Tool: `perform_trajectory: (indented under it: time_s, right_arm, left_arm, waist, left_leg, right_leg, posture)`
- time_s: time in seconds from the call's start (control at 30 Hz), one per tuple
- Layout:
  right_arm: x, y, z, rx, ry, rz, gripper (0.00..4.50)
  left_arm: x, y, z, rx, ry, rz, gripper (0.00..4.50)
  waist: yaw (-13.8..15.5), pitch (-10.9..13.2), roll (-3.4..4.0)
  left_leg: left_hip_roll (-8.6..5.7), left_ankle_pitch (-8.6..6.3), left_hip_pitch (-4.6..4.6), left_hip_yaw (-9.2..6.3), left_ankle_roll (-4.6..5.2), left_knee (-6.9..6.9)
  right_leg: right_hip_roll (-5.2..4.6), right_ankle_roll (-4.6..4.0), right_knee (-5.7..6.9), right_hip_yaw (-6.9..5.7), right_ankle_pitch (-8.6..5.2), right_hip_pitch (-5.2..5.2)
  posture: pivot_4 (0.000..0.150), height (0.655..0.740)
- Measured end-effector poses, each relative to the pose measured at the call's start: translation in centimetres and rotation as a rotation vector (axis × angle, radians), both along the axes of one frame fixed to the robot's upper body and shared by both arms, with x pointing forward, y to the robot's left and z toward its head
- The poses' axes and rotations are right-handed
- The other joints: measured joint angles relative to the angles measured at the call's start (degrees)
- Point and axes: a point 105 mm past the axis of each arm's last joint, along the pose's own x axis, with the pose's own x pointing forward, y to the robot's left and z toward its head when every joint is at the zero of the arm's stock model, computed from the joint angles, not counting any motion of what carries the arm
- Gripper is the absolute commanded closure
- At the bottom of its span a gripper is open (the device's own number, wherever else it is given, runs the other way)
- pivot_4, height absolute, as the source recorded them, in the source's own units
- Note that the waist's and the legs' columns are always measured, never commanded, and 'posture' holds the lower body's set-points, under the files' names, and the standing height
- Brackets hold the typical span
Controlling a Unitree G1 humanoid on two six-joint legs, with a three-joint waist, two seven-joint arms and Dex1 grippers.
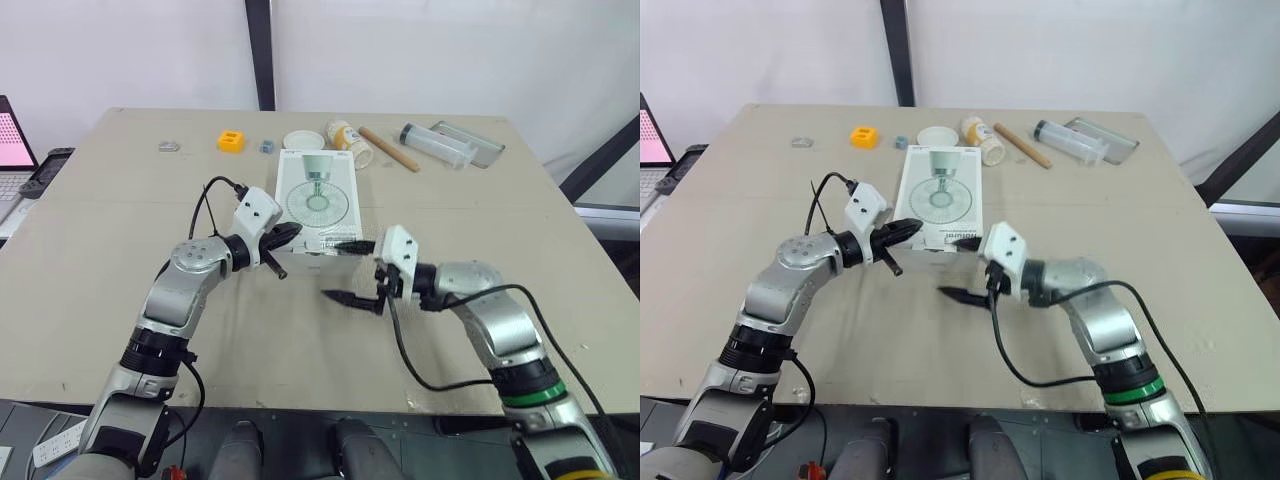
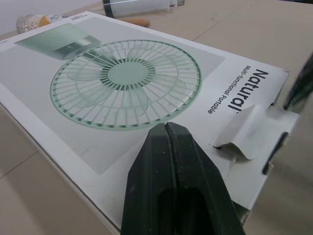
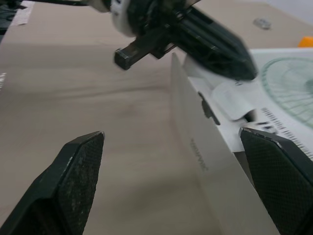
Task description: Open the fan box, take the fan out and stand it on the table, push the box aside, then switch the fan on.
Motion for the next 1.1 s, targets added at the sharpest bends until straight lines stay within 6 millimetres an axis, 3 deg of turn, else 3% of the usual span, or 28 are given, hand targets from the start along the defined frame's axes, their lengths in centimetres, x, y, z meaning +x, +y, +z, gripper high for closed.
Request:
perform_trajectory:
  time_s: [0.2, 0.37, 0.73, 0.9, 1.1]
  right_arm:
    - [-1.4, -0.2, -0.8, -0.045, 0.039, 0.026, 0.0]
    - [-3.2, -1.3, -3.3, -0.107, 0.194, 0.029, 0.0]
    - [-4.5, -1.8, -4.6, -0.16, 0.239, 0.017, 0.0]
    - [-4.1, -2.0, -4.5, -0.145, 0.23, -0.018, 0.0]
    - [-1.4, -4.2, -2.3, -0.016, 0.206, -0.201, 0.0]
  left_arm:
    - [0.0, -0.1, 0.0, 0.001, 0.001, -0.004, 4.46]
    - [0.0, -0.1, 0.0, 0.001, 0.003, -0.004, 4.46]
    - [0.1, 0.3, 0.1, -0.038, 0.037, 0.014, 4.46]
    - [0.1, 0.5, 0.1, -0.044, 0.043, 0.017, 4.46]
    - [0.1, 0.5, 0.1, -0.046, 0.044, 0.016, 4.46]
  waist:
    - [0.02, -0.01, -0.01]
    - [0.03, -0.02, -0.02]
    - [0.02, -0.03, -0.02]
    - [0.0, -0.03, -0.02]
    - [0.02, -0.03, -0.03]
  left_leg:
    - [0.0, 0.0, 0.01, 0.0, 0.0, 0.0]
    - [0.0, 0.0, 0.02, -0.01, 0.0, 0.0]
    - [-0.01, 0.0, 0.02, -0.01, 0.0, 0.0]
    - [0.0, 0.0, 0.05, -0.01, 0.0, 0.0]
    - [0.0, 0.0, 0.05, -0.01, 0.0, -0.01]
  right_leg:
    - [0.0, 0.01, -0.01, 0.0, -0.01, 0.02]
    - [0.0, 0.02, -0.02, -0.01, -0.01, 0.03]
    - [0.0, 0.04, -0.03, -0.01, -0.03, 0.04]
    - [0.01, 0.04, -0.03, -0.01, -0.03, 0.05]
    - [0.0, 0.04, -0.03, -0.01, -0.03, 0.07]
  posture:
    - [0.15, 0.74]
    - [0.15, 0.74]
    - [0.15, 0.74]
    - [0.15, 0.74]
    - [0.15, 0.74]
